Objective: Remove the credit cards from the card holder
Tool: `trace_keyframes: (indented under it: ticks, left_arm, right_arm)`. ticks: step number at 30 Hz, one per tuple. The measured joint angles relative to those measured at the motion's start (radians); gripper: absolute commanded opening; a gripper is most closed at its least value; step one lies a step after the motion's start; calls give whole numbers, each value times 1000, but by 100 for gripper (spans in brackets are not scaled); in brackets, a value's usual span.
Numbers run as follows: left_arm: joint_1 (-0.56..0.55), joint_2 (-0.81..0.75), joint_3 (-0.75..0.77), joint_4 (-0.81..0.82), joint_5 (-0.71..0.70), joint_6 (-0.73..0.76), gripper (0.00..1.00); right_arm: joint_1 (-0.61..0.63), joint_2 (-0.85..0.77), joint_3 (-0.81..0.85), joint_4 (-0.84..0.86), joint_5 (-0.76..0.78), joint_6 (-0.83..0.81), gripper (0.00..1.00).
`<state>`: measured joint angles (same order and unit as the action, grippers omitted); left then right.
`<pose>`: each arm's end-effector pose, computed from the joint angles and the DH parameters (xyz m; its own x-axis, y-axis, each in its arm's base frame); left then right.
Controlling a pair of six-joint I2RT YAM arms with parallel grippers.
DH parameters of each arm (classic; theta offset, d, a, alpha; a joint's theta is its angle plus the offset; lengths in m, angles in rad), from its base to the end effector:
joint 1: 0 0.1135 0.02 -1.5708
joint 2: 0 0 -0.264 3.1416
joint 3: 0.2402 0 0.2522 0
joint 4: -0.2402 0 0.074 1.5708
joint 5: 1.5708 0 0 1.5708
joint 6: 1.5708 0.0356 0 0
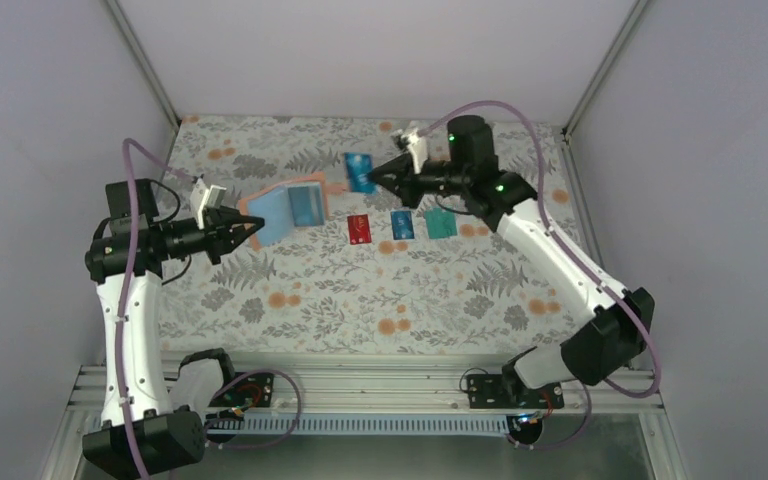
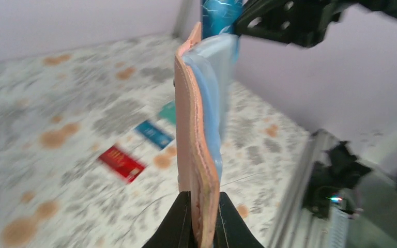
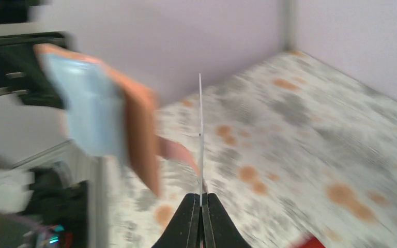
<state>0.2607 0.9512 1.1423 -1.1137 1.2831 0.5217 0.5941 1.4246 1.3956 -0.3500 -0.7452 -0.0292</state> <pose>0.1504 0.0048 0.3668 -0.4255 0.0329 -0.9044 0.8054 0.4695 -0.3618 0.2526 0.1998 0.3905 -0.2792 -0.2145 -0.9360 -0.9420 0.2502 0.2237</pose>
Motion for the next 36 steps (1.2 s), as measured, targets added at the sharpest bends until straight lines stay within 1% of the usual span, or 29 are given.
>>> trace_keyframes:
  ticks: [2,4,6,8,13,17,27,30,36]
  left_arm:
    - [10,-8,-29,62,-103,-73,2]
    - [24,-7,-60,103,-184,-132,2]
    - [34,2,-69,121,-236,-169,2]
    - [36,4,-69,142,-263,-192,2]
    - [37,-1,-69,158,-290,-212,2]
    - [38,-8,-69,159,-293,-219,3]
    - [40,-11,-82,163,-291,-219,2]
    - [43,-11,-83,163,-287,-219,2]
    - [47,-11,-84,163,-284,-219,2]
  right_arm:
    - [-95,30,13,-57,56,20,4]
    - [-177,97,40,-115,109,43,4]
    - [-246,186,41,-160,139,64,4]
    - [-284,280,25,-203,143,75,4]
    - [-289,461,19,-283,113,79,4]
    - [-299,544,26,-318,92,65,4]
    - [-392,673,53,-328,31,37,4]
    - [-399,713,72,-327,6,35,4]
    - [-408,737,91,-327,-23,35,4]
